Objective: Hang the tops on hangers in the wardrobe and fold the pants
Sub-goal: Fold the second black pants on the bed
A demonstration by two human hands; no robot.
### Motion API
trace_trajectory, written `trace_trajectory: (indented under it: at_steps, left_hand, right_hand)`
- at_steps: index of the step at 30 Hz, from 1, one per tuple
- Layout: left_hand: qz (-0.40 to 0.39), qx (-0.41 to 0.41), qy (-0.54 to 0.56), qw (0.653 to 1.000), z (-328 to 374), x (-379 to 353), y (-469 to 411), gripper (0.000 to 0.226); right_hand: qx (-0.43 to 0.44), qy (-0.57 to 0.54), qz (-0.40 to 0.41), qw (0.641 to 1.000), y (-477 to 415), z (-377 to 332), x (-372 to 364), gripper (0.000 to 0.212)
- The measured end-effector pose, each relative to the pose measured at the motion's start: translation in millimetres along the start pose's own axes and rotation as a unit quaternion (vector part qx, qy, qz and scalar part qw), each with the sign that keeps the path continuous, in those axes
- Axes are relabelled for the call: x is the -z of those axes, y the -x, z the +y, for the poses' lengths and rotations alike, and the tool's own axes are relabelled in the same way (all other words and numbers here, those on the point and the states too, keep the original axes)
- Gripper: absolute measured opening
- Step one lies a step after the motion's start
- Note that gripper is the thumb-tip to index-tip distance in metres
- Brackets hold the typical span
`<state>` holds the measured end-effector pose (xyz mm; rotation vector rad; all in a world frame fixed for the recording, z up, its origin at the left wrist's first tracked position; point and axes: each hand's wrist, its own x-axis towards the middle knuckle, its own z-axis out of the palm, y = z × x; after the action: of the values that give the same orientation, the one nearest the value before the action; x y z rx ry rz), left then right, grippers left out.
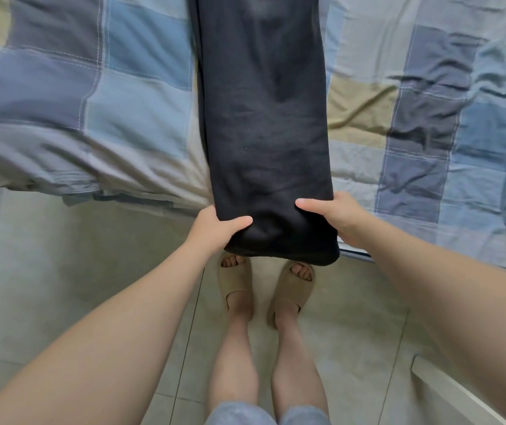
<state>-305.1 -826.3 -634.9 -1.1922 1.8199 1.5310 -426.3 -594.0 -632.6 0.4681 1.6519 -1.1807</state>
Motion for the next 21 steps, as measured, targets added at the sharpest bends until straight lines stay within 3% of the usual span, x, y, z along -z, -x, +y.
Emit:
trace_trajectory:
  at_steps: [5, 9, 15, 21]
  left_hand:
    - [-0.050, 0.036, 0.019, 0.998, -2.9, 8.0, 41.9, 0.032]
    - [-0.056, 0.056, 0.015, 0.997, -4.3, 13.7, 82.9, 0.047]
    - [-0.062, 0.069, 0.008, 0.996, 3.3, 31.9, 147.1, 0.070]
    - [-0.058, 0.068, 0.001, 0.996, -3.6, 56.7, 196.8, 0.045]
  right_hand:
    - [-0.064, 0.086, -0.008, 0.994, 42.3, 3.1, -4.9, 0.070]
    - [-0.091, 0.092, -0.021, 0.991, 86.6, 13.5, -8.7, 0.081]
    - [-0.044, 0.064, -0.021, 0.997, 159.8, 26.2, -27.9, 0.035]
    - [-0.043, 0.028, 0.032, 0.998, 225.6, 45.0, -52.1, 0.028]
